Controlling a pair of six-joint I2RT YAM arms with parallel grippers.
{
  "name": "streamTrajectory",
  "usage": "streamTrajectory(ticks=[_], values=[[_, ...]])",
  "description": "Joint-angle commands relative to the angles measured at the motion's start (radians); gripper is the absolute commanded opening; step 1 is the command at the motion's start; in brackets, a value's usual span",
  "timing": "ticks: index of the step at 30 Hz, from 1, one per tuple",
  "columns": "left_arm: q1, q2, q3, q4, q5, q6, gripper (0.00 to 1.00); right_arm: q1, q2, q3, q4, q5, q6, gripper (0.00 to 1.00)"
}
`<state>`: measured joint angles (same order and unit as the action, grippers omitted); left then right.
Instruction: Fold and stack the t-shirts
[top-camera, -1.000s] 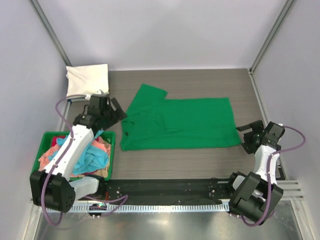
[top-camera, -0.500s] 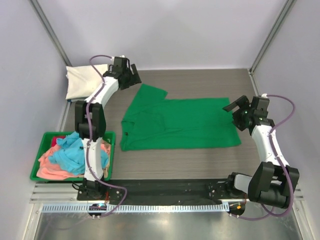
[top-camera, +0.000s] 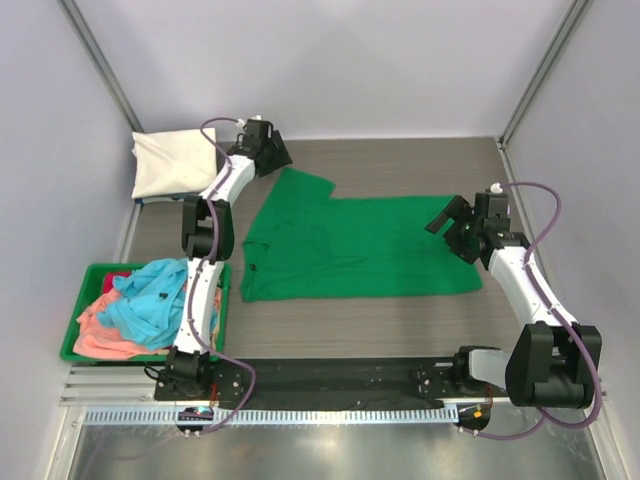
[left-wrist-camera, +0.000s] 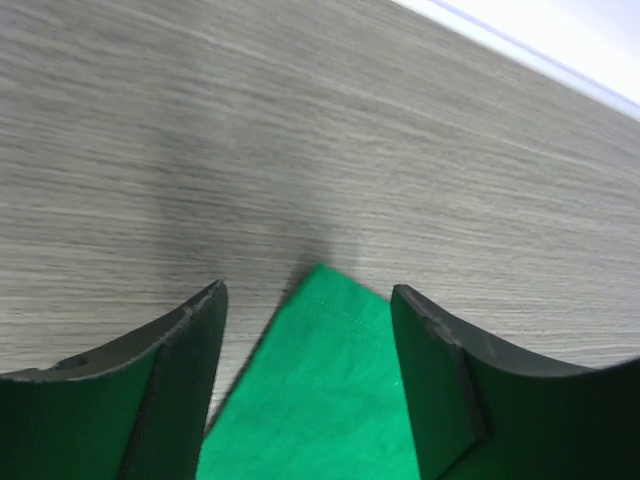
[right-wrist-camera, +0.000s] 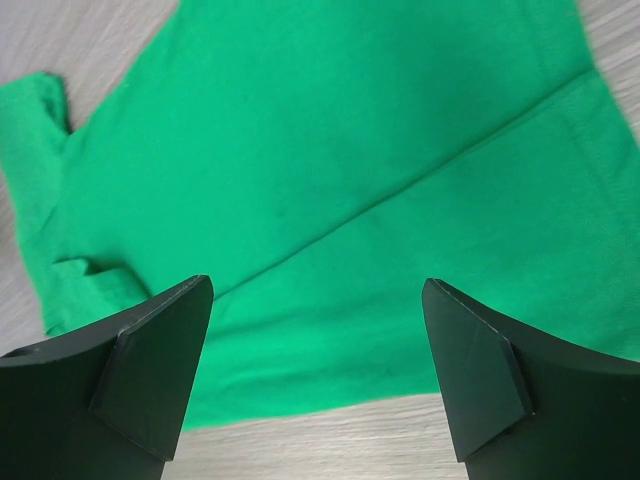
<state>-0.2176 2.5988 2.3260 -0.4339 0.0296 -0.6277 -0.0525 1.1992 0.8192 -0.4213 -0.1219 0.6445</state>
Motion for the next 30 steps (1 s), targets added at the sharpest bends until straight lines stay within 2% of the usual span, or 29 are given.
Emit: streamTrajectory(ticks=[1,4,9,12,13,18,21,24,25,27,30], values=[[-0.016,0.033,0.027,-0.008,0.015,-0.009,0.66,0.003,0.026,0.037,0.004,0.08,-0.034,0.92],[-0.016,0.04,0.019,-0.038,0.027,-0.006,0.58,0.003,0.072,0.064,0.007,0.099,-0.032,0.92],[-0.026,0.001,-0.057,-0.036,0.01,0.028,0.57,0.003,0.117,0.11,0.009,0.116,-0.025,0.92],[-0.034,0.02,-0.041,-0.037,0.03,0.036,0.52,0.003,0.128,0.123,0.009,0.117,-0.023,0.92],[-0.034,0.026,-0.022,-0.043,0.039,0.034,0.46,0.003,0.134,0.127,0.012,0.154,-0.023,0.92],[-0.035,0.03,-0.03,-0.054,0.044,0.031,0.38,0.002,0.187,0.147,0.038,0.206,0.006,0.92],[-0.035,0.04,-0.025,-0.046,0.053,0.034,0.31,0.0,0.269,0.248,0.044,0.234,0.015,0.93],[-0.034,0.04,-0.02,-0.045,0.067,0.034,0.19,-0.016,0.354,0.342,0.044,0.252,0.014,0.92],[-0.035,0.038,-0.024,-0.043,0.066,0.036,0.1,-0.021,0.374,0.363,0.042,0.284,0.011,0.92],[-0.035,0.03,-0.036,-0.04,0.061,0.034,0.0,-0.043,0.451,0.423,0.046,0.301,0.0,0.9],[-0.032,0.015,-0.059,-0.022,0.061,0.031,0.0,-0.053,0.543,0.5,0.046,0.329,-0.038,0.84]])
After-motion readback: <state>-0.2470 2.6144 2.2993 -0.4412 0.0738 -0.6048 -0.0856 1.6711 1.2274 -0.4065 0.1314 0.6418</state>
